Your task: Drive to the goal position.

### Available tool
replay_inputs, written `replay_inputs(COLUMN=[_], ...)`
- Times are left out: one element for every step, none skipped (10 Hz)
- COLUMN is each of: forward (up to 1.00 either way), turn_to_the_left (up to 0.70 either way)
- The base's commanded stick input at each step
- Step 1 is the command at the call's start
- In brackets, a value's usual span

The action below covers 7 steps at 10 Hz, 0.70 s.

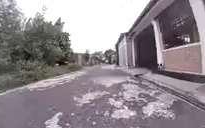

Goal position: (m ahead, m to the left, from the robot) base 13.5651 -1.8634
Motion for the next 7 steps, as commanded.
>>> replay_inputs(forward=[0.7,0.7,0.7,0.7,0.7,0.7,0.7], turn_to_the_left=[0.0,0.0,0.0,0.0,0.0,0.0,0.0])
